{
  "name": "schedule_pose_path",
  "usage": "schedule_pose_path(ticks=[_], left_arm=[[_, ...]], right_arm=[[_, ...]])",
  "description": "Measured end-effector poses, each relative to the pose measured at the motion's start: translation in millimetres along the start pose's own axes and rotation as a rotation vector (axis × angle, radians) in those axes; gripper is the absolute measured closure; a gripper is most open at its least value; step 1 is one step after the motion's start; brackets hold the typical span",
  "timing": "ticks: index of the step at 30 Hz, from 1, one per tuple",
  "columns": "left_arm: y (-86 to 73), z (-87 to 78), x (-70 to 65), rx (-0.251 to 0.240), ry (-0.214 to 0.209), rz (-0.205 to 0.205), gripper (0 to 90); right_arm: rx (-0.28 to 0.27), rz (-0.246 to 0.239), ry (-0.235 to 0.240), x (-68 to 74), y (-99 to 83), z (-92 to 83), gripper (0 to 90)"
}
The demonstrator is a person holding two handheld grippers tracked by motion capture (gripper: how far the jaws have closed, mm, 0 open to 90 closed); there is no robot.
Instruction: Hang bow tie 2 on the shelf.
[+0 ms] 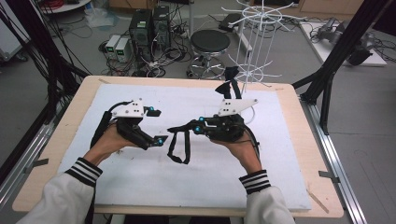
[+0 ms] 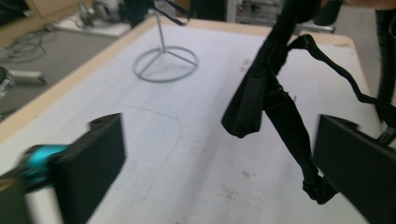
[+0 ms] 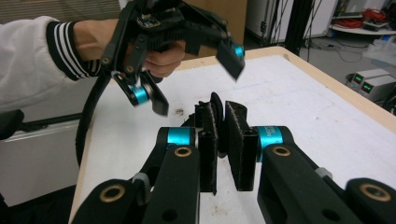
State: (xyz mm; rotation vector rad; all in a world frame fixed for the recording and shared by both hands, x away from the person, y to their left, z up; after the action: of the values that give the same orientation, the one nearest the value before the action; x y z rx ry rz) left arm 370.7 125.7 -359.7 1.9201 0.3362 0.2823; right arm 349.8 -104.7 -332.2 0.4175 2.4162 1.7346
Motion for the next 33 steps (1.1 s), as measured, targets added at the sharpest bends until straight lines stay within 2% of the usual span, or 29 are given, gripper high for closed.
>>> schedule_pose_path(ticks=[3,6,7,11,15,16,21,24,27,30,33], left_arm=[[-2.9,-7.4,2.3,-0.021,0.015,-0.010,1.7],[-8.0,-14.2,2.4,-0.024,0.035,-0.001,1.7],[-10.0,-16.2,2.0,-0.036,0.039,-0.012,1.7],[-19.0,-26.9,4.9,-0.073,0.087,-0.018,1.7],[-28.5,-36.2,8.0,-0.119,0.131,-0.051,1.7],[-31.0,-38.8,8.3,-0.126,0.141,-0.048,1.7],[-43.8,-47.9,7.3,-0.139,0.182,-0.057,1.7],[-52.7,-52.4,7.6,-0.158,0.216,-0.059,1.7],[-60.7,-55.7,8.7,-0.181,0.244,-0.079,1.7],[-67.7,-61.2,9.3,-0.192,0.283,-0.070,1.7],[-73.6,-67.4,9.7,-0.213,0.303,-0.082,1.7]], right_arm=[[-0.004,-0.005,-0.004,0.4,0.5,-2.4,83.7],[-0.012,-0.006,-0.014,-0.2,1.2,-5.9,83.8],[-0.015,-0.005,-0.012,0.0,1.4,-7.2,83.7],[-0.030,-0.008,-0.032,-0.2,2.6,-13.7,83.7],[-0.054,-0.002,-0.053,-0.5,4.2,-21.2,83.7],[-0.061,-0.002,-0.060,-0.5,4.7,-23.1,83.7],[-0.082,0.000,-0.086,-2.4,5.5,-32.1,83.7],[-0.089,0.005,-0.100,-3.6,5.4,-36.9,83.8],[-0.105,0.004,-0.114,-5.5,5.9,-40.0,83.7],[-0.113,0.003,-0.126,-6.1,6.3,-43.1,83.7],[-0.120,-0.002,-0.144,-7.6,7.1,-46.4,83.7]])
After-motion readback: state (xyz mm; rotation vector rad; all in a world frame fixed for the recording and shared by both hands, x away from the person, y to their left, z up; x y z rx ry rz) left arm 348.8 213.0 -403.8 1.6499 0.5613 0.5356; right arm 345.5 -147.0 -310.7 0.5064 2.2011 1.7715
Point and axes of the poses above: each handheld gripper's, and its own axes: z roughly forward along the jaws, y roughly out of its top, x roughly to its left, the point moved 5 cm from there along z, roughly forward along the jaws, and after that the axes turned 1 degree about -x, right-handed, at the moved point
